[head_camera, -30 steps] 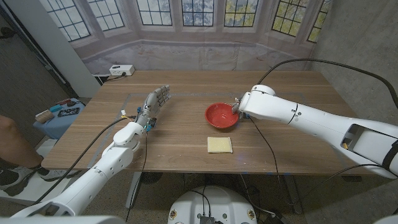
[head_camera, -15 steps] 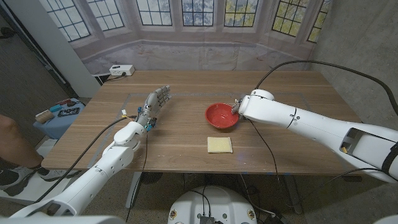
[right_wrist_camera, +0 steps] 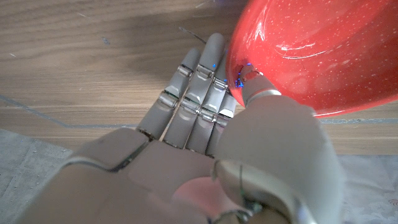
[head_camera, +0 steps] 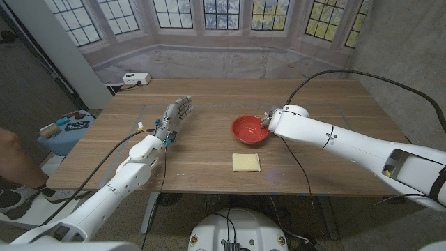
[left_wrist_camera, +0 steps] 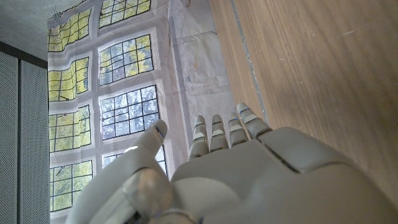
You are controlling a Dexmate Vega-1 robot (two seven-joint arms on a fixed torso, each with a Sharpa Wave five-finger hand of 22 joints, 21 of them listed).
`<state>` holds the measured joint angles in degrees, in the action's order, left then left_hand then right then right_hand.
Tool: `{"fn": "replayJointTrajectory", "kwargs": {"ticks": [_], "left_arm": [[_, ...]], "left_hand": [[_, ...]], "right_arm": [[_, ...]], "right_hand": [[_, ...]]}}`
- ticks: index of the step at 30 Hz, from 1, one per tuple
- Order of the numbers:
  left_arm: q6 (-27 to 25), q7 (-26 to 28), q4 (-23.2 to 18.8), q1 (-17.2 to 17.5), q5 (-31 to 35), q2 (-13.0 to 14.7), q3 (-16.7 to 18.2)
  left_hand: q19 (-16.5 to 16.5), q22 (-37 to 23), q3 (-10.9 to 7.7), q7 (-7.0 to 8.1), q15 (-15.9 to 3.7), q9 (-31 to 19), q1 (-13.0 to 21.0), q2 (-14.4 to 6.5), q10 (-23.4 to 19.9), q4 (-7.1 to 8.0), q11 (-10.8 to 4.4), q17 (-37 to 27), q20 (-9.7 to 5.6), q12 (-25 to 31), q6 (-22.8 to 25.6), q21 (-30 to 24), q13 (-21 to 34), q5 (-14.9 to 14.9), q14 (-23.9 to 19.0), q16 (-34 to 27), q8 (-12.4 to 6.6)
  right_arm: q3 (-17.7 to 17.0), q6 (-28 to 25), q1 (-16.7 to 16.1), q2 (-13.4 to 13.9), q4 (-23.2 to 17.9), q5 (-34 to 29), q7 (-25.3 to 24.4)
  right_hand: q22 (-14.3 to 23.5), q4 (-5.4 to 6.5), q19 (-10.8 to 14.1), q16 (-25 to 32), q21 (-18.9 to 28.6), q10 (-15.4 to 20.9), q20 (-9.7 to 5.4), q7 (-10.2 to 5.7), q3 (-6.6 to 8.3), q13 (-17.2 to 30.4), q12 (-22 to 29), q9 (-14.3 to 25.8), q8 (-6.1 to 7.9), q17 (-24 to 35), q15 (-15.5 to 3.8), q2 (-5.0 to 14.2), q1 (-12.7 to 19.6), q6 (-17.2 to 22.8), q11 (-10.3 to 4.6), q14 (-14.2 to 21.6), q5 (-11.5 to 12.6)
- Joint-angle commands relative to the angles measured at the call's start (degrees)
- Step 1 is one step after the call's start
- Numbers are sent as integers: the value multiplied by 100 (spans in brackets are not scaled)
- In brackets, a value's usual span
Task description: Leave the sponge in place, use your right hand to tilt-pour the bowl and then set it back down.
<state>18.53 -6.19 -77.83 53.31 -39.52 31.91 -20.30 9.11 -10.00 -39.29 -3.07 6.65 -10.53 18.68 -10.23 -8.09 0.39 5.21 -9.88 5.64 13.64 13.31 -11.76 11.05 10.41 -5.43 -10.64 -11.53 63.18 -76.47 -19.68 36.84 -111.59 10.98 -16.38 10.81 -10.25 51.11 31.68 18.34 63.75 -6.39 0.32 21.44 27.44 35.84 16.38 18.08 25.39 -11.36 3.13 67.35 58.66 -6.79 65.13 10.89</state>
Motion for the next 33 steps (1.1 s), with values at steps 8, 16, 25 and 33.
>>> {"fn": "replayJointTrajectory", "kwargs": {"ticks": [8, 16, 25, 33], "left_arm": [[-35, -10, 34, -51, 2, -27, -35], [-63, -10, 8, -46, 1, -12, -39], [-61, -29, 18, -69, 21, -22, -63], [-97, -32, 12, -70, 12, -17, -73]], "left_hand": [[51, -25, -36, -3, 8, -21, 9, 42, -62, -3, 19, -1, 17, 39, 52, -4, 32, 32, -45, -17, -1], [52, -26, -40, -6, 4, -22, 4, 45, -67, -3, 20, -2, 17, 34, 57, -3, 33, 31, -50, -12, 5], [54, -26, -48, 4, 5, -23, 2, 48, -77, -8, 26, -2, 18, 28, 52, -2, 35, 32, -55, -6, 15], [54, -27, -52, 0, 6, -23, 3, 51, -85, -15, 22, -1, 16, 25, 55, -1, 35, 32, -59, -2, 20]], "right_arm": [[-193, -4, -190, 114, -315, -242, -77], [-304, 18, -310, 198, -524, -324, -164], [-419, 66, -450, 248, -610, -402, -251], [-478, 182, -564, 274, -654, -510, -323]], "right_hand": [[24, 29, 5, -13, 47, 46, -104, -2, 12, 42, 40, 27, 47, 63, -225, 13, 121, 84, -4, 230, -4], [29, 41, 1, -31, 62, 45, -123, -15, 3, 60, 54, 32, 46, 93, -224, 20, 157, 92, -18, 268, 0], [36, 67, -21, -56, 77, 29, -160, -24, -13, 93, 72, 36, 38, 137, -220, 47, 184, 96, -32, 317, 3], [47, 82, -84, -89, 81, -9, -233, -43, -41, 156, 96, 55, 34, 190, -222, 67, 212, 89, -63, 323, -3]]}}
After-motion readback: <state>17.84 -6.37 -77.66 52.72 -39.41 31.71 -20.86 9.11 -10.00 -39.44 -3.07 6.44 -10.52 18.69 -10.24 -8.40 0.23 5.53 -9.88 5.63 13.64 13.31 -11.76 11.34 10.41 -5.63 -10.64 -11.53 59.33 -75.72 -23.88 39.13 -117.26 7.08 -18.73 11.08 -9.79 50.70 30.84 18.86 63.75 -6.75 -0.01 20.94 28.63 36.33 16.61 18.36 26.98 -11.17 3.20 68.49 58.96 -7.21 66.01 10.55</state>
